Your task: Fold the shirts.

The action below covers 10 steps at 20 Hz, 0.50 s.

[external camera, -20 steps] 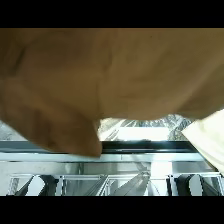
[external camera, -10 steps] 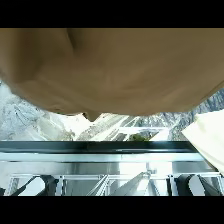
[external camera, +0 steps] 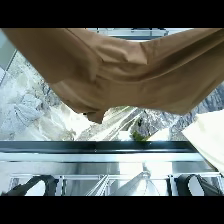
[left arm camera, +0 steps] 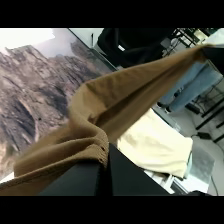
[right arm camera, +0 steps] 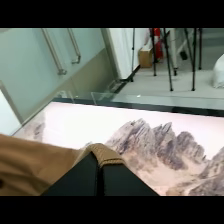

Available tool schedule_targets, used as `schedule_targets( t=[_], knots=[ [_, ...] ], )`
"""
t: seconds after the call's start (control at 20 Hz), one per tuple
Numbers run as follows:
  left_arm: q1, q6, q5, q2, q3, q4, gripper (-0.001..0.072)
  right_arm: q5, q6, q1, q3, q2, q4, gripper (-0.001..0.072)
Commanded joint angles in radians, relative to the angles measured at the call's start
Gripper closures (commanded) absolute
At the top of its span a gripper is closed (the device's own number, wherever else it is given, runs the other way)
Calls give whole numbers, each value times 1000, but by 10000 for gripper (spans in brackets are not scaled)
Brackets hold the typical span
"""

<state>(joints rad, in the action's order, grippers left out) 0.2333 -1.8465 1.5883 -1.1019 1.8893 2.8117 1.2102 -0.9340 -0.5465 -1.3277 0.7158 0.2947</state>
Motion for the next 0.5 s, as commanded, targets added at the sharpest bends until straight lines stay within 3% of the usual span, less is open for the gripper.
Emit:
schedule_targets(
  t=[0.0,0.1,0.25,0.45],
  knots=[
    [-25,76,4,232,-58,-42,683,-14,-78,-25,-16,-164,53,689],
    [-10,100,-17,333,-69,-52,683,-52,-87,-34,-56,-239,84,689],
    [120,163,-5,313,62,-219,681,-139,-129,-34,-145,-236,212,689],
    [227,173,78,66,205,-150,680,33,-257,-28,-146,-32,217,689]
  ],
)
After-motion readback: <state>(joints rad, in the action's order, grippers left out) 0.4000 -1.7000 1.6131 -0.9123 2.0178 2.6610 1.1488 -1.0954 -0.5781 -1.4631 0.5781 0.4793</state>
